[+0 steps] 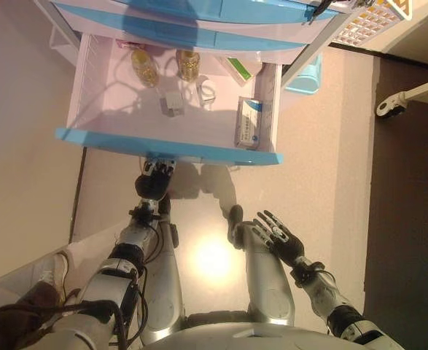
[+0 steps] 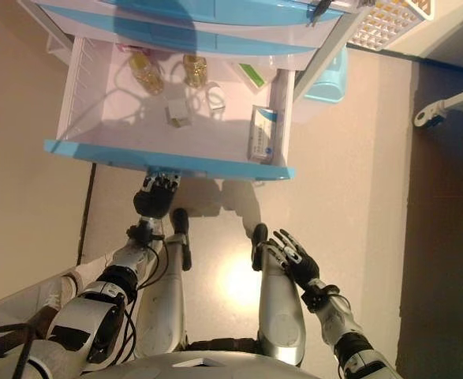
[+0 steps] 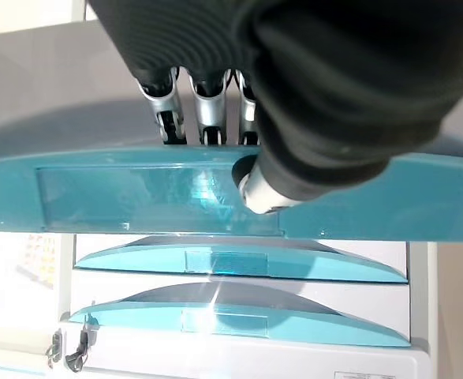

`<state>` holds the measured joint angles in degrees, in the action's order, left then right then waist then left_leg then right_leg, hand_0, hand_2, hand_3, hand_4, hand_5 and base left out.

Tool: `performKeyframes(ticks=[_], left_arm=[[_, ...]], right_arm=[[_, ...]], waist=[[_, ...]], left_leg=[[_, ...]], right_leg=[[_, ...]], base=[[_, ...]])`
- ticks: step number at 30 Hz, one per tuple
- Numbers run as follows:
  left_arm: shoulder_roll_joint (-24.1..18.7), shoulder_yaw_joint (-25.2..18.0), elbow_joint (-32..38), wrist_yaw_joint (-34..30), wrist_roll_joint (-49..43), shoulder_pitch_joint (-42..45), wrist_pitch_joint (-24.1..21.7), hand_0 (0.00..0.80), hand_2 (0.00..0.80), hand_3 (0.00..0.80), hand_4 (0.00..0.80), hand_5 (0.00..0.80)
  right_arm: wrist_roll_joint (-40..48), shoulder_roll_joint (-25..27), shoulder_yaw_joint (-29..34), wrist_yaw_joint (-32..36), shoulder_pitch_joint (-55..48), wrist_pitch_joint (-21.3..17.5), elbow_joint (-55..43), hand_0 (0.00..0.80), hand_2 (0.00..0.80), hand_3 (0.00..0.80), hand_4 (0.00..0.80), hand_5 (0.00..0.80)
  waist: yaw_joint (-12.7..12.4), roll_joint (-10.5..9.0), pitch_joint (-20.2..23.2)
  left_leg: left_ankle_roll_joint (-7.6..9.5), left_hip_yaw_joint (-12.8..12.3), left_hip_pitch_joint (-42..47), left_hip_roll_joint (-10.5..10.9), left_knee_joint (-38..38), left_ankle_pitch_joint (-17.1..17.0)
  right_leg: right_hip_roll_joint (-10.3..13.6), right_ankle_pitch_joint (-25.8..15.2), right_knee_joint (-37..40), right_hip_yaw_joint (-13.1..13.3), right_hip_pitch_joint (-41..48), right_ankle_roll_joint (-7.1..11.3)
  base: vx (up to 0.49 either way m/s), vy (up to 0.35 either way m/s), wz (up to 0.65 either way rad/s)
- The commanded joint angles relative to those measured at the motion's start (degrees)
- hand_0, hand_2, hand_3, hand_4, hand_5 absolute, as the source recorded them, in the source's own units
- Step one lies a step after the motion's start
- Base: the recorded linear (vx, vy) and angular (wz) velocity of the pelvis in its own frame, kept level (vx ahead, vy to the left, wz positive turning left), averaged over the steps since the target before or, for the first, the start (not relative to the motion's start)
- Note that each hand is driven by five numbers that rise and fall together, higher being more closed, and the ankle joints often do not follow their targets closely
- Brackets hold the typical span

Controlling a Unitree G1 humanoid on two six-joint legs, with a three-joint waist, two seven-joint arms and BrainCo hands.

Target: Open the drawer and pick up the medicine

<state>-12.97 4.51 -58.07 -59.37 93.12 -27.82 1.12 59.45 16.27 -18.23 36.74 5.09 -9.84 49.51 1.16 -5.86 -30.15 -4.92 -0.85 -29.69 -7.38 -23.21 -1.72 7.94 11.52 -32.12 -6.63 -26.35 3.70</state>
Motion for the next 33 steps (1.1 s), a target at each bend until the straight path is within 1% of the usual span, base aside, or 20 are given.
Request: performKeyframes(ticks=[1,2,3,6,7,8,10,12,13,16,23,27,29,31,33], left_arm=[[-1.33,-5.03,-12.25,16.84,2.27,9.64,-0.25,0.656,0.656,0.656,0.656,0.656],[-1.47,-5.3,-12.44,17.46,2.57,9.8,-0.25,0.27,0.27,0.27,0.27,0.27],[-1.58,-5.41,-12.51,18.21,2.83,9.96,-0.08,0.0,0.0,0.0,0.0,0.0],[-1.65,-5.75,-12.73,19.84,3.47,9.9,0.13,0.0,0.0,0.0,0.0,0.0],[-1.69,-6.2,-13.4,22.67,3.85,9.86,0.93,0.0,0.0,0.0,0.0,0.0],[-1.7,-6.22,-13.35,22.77,3.86,9.84,0.94,0.0,0.0,0.0,0.0,0.0],[-1.98,-7.09,-14.62,29.13,5.1,9.51,3.03,0.0,0.0,0.0,0.0,0.0],[-2.32,-7.72,-15.52,30.27,4.7,9.36,1.89,0.0,0.0,0.0,0.0,0.0],[-2.44,-7.9,-15.69,31.92,4.84,9.43,1.97,0.0,0.0,0.0,0.0,0.0],[-3.07,-8.7,-16.77,35.79,5.16,9.6,4.53,0.0,0.0,0.0,0.0,0.0],[-3.28,-10.22,-18.08,39.39,4.55,9.55,6.4,0.0,0.0,0.0,0.0,0.0],[-3.24,-10.39,-18.7,40.98,2.52,9.86,7.77,0.0,0.0,0.0,0.0,0.0],[-3.29,-10.42,-18.99,41.16,0.7,10.31,8.42,0.0,0.0,0.0,0.0,0.0],[-3.33,-10.27,-18.97,40.96,-1.56,10.66,8.22,0.0,0.0,0.0,0.0,0.0],[-3.62,-9.97,-18.67,41.2,-3.51,11.16,7.44,0.0,0.0,0.0,0.0,0.0]], right_arm=[[-1.66,-3.35,-0.8,0.85,-5.38,1.96,0.16,0.0,0.0,0.0,0.0,0.0],[-1.81,-3.26,-0.6,1.02,-5.35,2.03,0.37,0.0,0.0,0.0,0.0,0.0],[-1.89,-3.14,-0.39,1.29,-5.28,2.08,0.7,0.0,0.0,0.0,0.0,0.0],[-2.12,-3.06,-0.23,1.26,-5.19,2.32,0.84,0.0,0.0,0.0,0.0,0.0],[-2.26,-2.88,-0.08,1.52,-5.19,2.41,1.35,0.0,0.0,0.0,0.0,0.0],[-2.25,-2.87,-0.08,1.54,-5.15,2.4,1.38,0.0,0.0,0.0,0.0,0.0],[-2.62,-2.7,0.54,1.56,-4.79,2.73,2.0,0.0,0.0,0.0,0.0,0.0],[-3.04,-2.61,0.9,1.54,-4.6,3.1,2.14,0.0,0.0,0.0,0.0,0.0],[-3.09,-2.41,0.99,1.71,-4.65,3.2,2.23,0.0,0.0,0.0,0.0,0.0],[-3.68,-2.15,1.42,1.82,-4.85,3.63,2.43,0.0,0.0,0.0,0.0,0.0],[-4.67,-1.77,2.25,2.36,-4.85,3.91,3.51,0.0,0.0,0.0,0.0,0.0],[-5.22,-1.87,2.4,1.18,-4.79,3.45,3.49,0.0,0.0,0.0,0.0,0.0],[-4.94,-1.62,2.72,0.48,-4.8,2.51,3.77,0.0,0.0,0.0,0.0,0.0],[-4.86,-1.48,3.13,-1.61,-4.81,1.12,3.6,0.0,0.0,0.0,0.0,0.0],[-4.52,-1.11,3.82,-4.67,-4.95,-1.24,3.18,0.0,0.0,0.0,0.0,0.0]], waist=[[-0.33,-1.36,0.35],[-0.3,-1.33,0.35],[-0.3,-1.3,0.35],[-0.25,-1.28,0.35],[-0.18,-1.2,0.35],[-0.16,-1.2,0.35],[-0.02,-0.9,0.36],[0.17,-0.85,0.37],[0.23,-0.82,0.37],[0.44,-0.67,0.38],[0.66,-0.24,0.39],[0.65,0.01,0.4],[0.59,0.15,0.4],[0.61,0.25,0.4],[0.64,0.35,0.44]], left_leg=[[5.95,-3.3,-0.38,4.03,-3.54,5.5],[5.95,-3.31,-0.42,3.99,-3.68,5.52],[5.92,-3.34,-0.47,3.95,-3.87,5.56],[5.99,-3.33,-0.67,4.05,-4.31,5.59],[5.67,-2.96,-0.11,4.26,-5.35,7.47],[5.67,-2.96,-0.17,4.26,-5.42,7.52],[5.63,-2.95,-0.37,4.45,-5.99,7.57],[5.63,-2.93,-0.43,4.55,-6.4,7.65],[5.67,-3.04,-0.39,4.51,-6.53,7.74],[5.73,-3.07,-0.6,4.58,-7.39,7.81],[5.73,-3.33,-0.83,4.65,-8.48,8.08],[5.69,-3.63,-0.41,4.57,-8.21,7.85],[5.58,-3.76,-0.22,4.53,-8.02,7.64],[5.54,-3.9,0.02,4.5,-7.85,7.56],[5.51,-4.02,0.29,4.39,-7.63,7.32]], right_leg=[[-1.67,-5.16,-0.48,-3.75,-2.98,-1.73],[-1.64,-5.15,-0.63,-3.73,-3.07,-1.73],[-1.63,-5.09,-0.79,-3.7,-3.13,-1.75],[-1.62,-5.09,-1.13,-3.6,-3.36,-1.79],[-1.58,-3.46,-2.21,-3.01,-2.95,-1.26],[-1.57,-3.42,-2.27,-3.01,-3.01,-1.26],[-1.56,-3.25,-2.78,-2.81,-3.26,-1.28],[-1.55,-3.2,-3.01,-2.67,-3.32,-1.33],[-1.56,-3.07,-3.16,-2.63,-3.32,-1.39],[-1.42,-3.05,-3.78,-2.47,-3.54,-1.39],[-1.33,-2.65,-4.81,-2.02,-3.98,-1.46],[-1.12,-2.79,-4.82,-2.01,-3.82,-1.3],[-1.03,-2.81,-4.77,-2.05,-3.65,-1.27],[-0.97,-2.92,-4.68,-2.03,-3.52,-1.16],[-0.83,-3.26,-4.42,-2.07,-3.3,-1.03]], base=[[0.0,0.0,0.0],[0.0,0.0,0.0],[0.0,0.0,0.0],[0.033,0.011,0.01],[0.093,0.022,0.04],[0.103,0.051,0.03],[0.024,0.047,0.03],[0.026,0.038,0.05],[0.023,0.043,0.04],[0.026,0.041,-0.02],[0.007,0.037,0.05],[0.0,0.0,0.0],[0.0,0.0,0.0],[0.0,0.0,0.0],[0.0,0.0,0.0]])
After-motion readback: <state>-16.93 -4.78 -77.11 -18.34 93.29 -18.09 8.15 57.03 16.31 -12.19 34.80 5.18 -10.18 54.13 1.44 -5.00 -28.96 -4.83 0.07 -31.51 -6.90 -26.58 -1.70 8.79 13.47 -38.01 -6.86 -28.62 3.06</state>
